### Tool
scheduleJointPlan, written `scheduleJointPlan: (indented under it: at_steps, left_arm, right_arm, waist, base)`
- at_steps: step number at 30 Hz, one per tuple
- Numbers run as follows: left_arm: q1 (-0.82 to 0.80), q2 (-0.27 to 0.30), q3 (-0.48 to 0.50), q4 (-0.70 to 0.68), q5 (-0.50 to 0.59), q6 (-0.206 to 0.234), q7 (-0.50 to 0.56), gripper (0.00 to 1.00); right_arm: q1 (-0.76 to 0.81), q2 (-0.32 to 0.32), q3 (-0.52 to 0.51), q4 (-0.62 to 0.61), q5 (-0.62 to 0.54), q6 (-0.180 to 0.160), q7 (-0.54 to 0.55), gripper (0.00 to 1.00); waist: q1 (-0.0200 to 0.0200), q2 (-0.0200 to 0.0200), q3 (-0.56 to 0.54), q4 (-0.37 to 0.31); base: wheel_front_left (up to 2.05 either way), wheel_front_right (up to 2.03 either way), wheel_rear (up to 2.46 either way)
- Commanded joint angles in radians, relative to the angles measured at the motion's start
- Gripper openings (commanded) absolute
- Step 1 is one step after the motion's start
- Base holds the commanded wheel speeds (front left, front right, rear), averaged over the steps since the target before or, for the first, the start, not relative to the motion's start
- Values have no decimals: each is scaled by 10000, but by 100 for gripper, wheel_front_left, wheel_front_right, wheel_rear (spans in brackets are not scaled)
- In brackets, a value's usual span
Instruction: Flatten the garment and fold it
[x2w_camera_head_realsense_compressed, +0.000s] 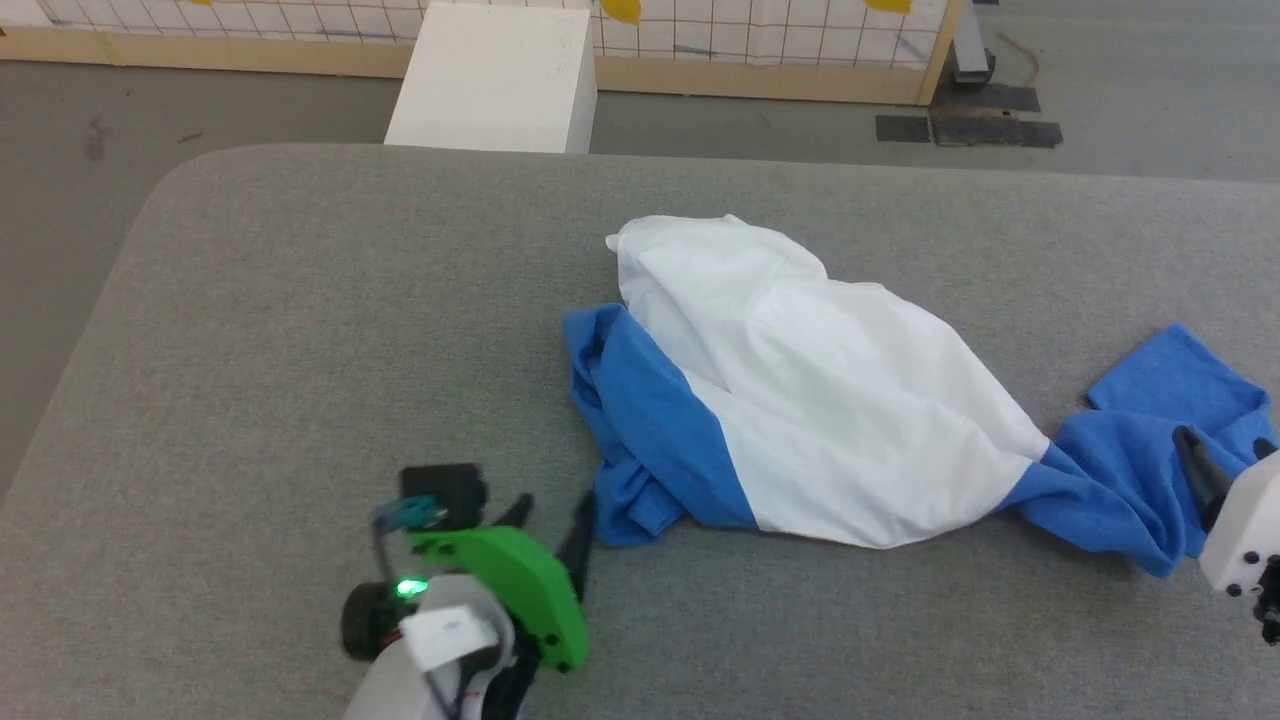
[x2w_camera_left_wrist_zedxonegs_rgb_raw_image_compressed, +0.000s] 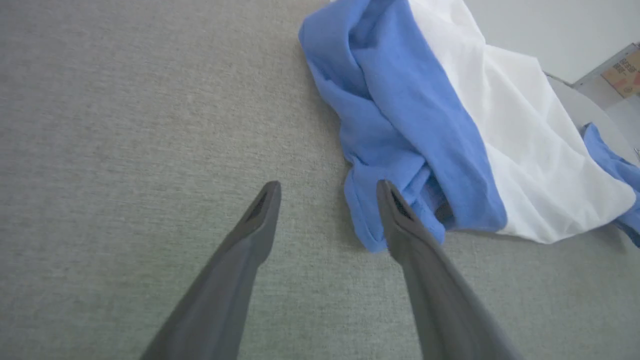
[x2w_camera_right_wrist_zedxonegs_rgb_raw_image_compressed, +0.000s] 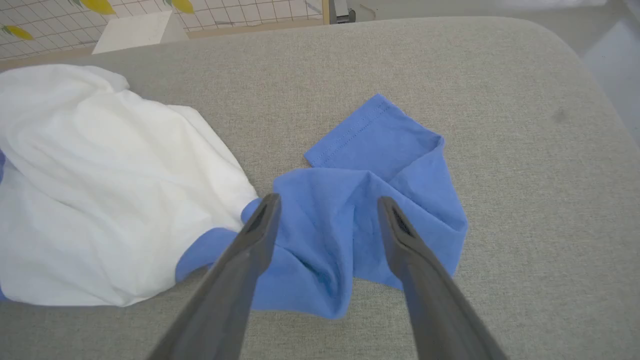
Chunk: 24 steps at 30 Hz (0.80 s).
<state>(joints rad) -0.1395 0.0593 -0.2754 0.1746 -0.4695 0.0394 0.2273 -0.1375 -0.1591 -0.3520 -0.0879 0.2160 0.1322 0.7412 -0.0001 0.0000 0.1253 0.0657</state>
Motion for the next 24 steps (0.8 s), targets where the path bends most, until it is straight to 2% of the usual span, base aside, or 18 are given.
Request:
scheduleJointPlan:
  at_steps: [1, 4, 9, 10, 11, 14, 18, 24]
  left_arm:
    - [-428, -23, -221, 86, 12, -88, 463, 100]
    - [-1016, -10, -642, 329, 18, -247, 1157, 100]
    - [-1873, 53, -1037, 1822, 376, -18, 2071, 100]
    - [-2026, 79, -1027, 2305, 457, 170, 2207, 30]
    - [-2085, 75, -947, 2477, 423, 255, 2151, 0]
    - [-2164, 58, -648, 2607, 192, 360, 1784, 0]
    - [-2201, 342, -20, 2286, -36, 622, 1320, 0]
    - [-2084, 1269, 1897, 867, -365, 1674, 150, 0]
  right_arm:
    - [165, 108, 33, -124, -95, -15, -56, 100]
    - [141, 202, 235, -302, -129, -15, -102, 100]
    - [-11, 272, 674, -473, -63, -15, -258, 100]
    - [-46, 279, 778, -512, -42, -15, -314, 100]
    - [-53, 276, 810, -519, -32, -15, -348, 100]
    - [-18, 285, 823, -491, -27, -15, -428, 100]
    - [38, 332, 815, -338, -60, -15, -565, 100]
    - [107, 409, 972, -142, -46, -15, -706, 100]
  waist:
    - [1, 0, 52, -79]
    - [1, 0, 211, -273]
    - [1, 0, 504, -695]
    - [1, 0, 584, -827]
    - [1, 0, 616, -864]
    - [1, 0, 636, -869]
    - [1, 0, 546, -684]
    - [1, 0, 301, -215]
  base:
    - [0, 0, 0]
    - [0, 0, 0]
    - [0, 0, 0]
    - [0, 0, 0]
    - [0, 0, 0]
    - [0, 0, 0]
    - [0, 0, 0]
    - [0, 0, 0]
